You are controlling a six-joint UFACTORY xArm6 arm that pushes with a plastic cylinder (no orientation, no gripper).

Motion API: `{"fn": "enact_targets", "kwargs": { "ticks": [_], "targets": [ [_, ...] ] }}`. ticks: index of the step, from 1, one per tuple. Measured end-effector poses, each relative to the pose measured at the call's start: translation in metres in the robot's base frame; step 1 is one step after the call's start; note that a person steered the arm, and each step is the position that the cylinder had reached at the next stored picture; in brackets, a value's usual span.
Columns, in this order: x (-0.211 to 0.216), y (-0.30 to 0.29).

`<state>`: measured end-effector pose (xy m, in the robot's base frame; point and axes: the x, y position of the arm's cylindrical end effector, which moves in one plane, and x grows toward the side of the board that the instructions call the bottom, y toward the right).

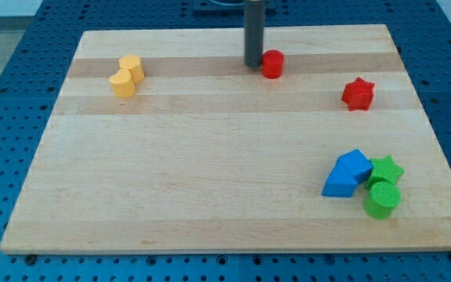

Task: Push the red circle above left to the red star

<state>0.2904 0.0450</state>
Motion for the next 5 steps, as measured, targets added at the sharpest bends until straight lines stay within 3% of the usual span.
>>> {"fn": "enact_targets", "kwargs": {
  "ticks": [1, 3, 5],
  "targets": [
    [0.008, 0.008],
    [0.062, 0.078],
    [0.082, 0.126]
  ]
}}
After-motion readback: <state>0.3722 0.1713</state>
